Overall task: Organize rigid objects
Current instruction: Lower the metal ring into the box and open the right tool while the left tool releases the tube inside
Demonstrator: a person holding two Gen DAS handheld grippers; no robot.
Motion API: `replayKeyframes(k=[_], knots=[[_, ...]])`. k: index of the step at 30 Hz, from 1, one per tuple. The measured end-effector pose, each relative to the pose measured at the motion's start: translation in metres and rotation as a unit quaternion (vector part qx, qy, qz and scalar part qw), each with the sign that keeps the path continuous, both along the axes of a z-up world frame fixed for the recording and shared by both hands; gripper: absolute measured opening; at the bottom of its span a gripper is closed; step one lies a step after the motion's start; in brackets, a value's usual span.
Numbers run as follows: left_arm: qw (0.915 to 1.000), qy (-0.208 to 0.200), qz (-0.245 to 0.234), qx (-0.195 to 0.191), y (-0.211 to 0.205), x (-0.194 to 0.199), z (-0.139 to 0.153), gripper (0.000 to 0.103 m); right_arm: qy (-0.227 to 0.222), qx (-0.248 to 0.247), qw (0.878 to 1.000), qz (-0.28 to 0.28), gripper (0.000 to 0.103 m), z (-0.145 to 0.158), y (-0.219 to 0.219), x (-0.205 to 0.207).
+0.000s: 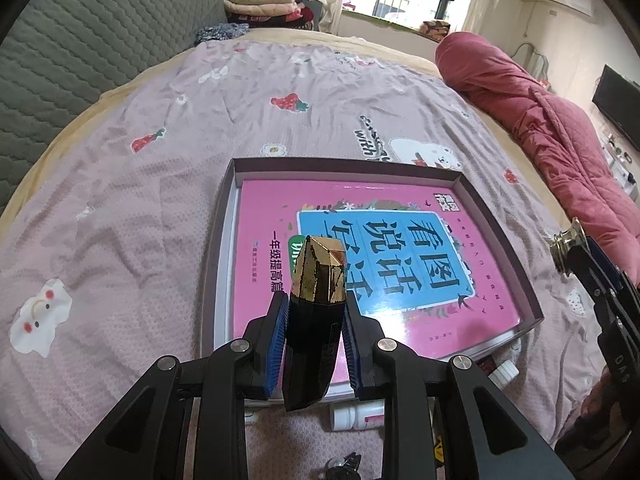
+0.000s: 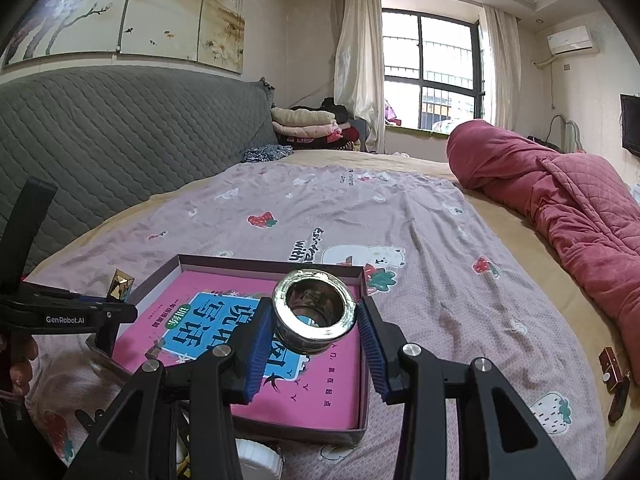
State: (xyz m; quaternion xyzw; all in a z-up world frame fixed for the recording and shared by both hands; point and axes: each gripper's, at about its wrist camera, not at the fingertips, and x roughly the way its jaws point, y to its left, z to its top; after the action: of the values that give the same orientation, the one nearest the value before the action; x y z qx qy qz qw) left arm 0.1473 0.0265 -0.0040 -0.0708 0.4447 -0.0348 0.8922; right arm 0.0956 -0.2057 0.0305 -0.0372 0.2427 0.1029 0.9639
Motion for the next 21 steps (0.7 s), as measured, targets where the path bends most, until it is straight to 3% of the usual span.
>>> replayKeyframes(k=[21], knots=[[0.9997,0.022,0.006,-0.004,0.001,0.008,-0.023,0.025,0.044,-0.017,0.999,0.009,0.043,-0.019,0.004,0.007]])
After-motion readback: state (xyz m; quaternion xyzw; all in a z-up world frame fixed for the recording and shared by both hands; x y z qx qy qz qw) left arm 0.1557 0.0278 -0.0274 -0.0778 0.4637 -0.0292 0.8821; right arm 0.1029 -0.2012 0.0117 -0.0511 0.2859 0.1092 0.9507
